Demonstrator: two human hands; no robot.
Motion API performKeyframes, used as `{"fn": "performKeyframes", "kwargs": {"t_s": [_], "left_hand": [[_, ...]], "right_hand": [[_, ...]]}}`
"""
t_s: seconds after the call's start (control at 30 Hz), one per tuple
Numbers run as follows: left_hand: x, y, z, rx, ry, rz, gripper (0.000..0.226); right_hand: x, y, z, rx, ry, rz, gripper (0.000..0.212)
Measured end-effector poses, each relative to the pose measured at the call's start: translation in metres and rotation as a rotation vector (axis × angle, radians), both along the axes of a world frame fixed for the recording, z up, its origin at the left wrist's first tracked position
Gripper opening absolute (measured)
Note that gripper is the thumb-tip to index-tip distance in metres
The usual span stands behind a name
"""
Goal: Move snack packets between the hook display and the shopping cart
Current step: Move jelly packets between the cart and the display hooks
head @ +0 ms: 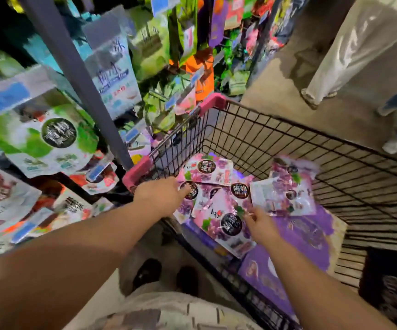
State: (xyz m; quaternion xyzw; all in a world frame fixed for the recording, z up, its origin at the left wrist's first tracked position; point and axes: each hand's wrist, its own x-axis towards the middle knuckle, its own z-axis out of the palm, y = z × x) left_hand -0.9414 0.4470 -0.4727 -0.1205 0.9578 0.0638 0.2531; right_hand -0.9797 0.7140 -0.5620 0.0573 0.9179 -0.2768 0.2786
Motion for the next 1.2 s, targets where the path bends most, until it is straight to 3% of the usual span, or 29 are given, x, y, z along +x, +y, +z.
{"fn": "performKeyframes", "kwargs": {"t_s": [0.13, 0.27, 0.57, 0.63, 0.7, 0.73, 0.83, 0.93, 1.1, 1.2], "left_hand": [[0.0, 0.0, -0.004, 0.001, 0.016, 0.053, 0.056], [0.002, 0.0, -0.009, -0.015, 0.037, 0.041, 0.051], [0.002, -0.001, -0.007, -0.009, 0.021, 0.032, 0.053], [0.002, -0.001, -0.008, -0.013, 0.022, 0.021, 0.054], [0.001, -0.001, -0.009, -0.016, 0.019, 0.019, 0.055], [0.001, -0.001, -0.009, -0.017, 0.019, 0.016, 0.055], [0.001, -0.001, -0.009, -0.019, 0.018, 0.004, 0.057], [0.001, -0.001, -0.009, -0.014, 0.011, 0.003, 0.06], [0.001, 0.002, -0.003, 0.022, -0.017, 0.009, 0.058], [0.002, 0.002, -0.001, 0.058, 0.005, 0.009, 0.071]], "right_hand": [[-0.004, 0.005, -0.018, 0.095, -0.034, 0.035, 0.025], [-0.009, 0.01, -0.031, 0.208, -0.086, 0.065, 0.041], [-0.01, 0.022, -0.06, 0.219, -0.132, -0.009, 0.061], [-0.01, 0.02, -0.058, 0.218, -0.165, 0.027, 0.052], [-0.008, 0.014, -0.049, 0.179, -0.187, 0.091, 0.025], [-0.006, 0.01, -0.046, 0.143, -0.191, 0.102, 0.015], [0.0, 0.004, -0.044, -0.064, -0.18, 0.069, 0.032], [-0.002, 0.004, -0.031, -0.193, -0.185, 0.012, 0.033], [-0.01, -0.011, -0.001, -0.701, -0.195, -0.406, 0.028], [-0.015, -0.031, 0.009, -1.026, -0.271, -0.608, 0.021]]}}
